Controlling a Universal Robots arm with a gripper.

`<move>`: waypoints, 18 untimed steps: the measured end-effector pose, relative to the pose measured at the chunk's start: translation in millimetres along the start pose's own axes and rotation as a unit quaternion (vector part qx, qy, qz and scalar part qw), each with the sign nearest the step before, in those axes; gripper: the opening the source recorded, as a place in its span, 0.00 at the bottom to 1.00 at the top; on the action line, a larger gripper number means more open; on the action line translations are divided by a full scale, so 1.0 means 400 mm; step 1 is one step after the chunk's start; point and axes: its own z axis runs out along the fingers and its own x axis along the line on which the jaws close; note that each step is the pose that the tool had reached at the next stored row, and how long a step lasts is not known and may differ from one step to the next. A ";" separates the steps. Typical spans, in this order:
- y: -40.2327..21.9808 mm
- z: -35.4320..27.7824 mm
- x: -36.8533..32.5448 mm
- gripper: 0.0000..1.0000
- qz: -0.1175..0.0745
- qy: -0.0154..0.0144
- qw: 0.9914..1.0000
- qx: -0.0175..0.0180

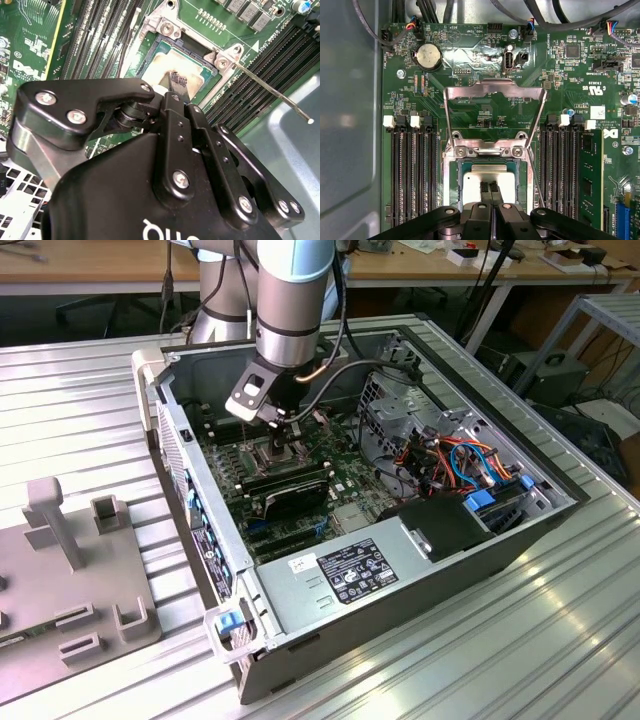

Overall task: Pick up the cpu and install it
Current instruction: 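Place the cpu into insertion slot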

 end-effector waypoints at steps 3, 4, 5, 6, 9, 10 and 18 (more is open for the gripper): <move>0.000 0.000 0.000 0.11 0.000 0.000 1.000 0.000; 0.000 0.000 0.000 0.11 0.000 0.000 1.000 0.000; 0.000 0.001 0.000 0.11 0.000 0.000 1.000 0.000; 0.000 0.001 0.000 0.11 0.000 0.000 1.000 0.000; 0.000 0.001 0.000 0.11 0.000 0.000 1.000 0.000; 0.000 0.001 0.000 0.11 0.000 0.000 1.000 0.000; 0.000 0.001 0.000 0.11 0.000 0.000 1.000 0.000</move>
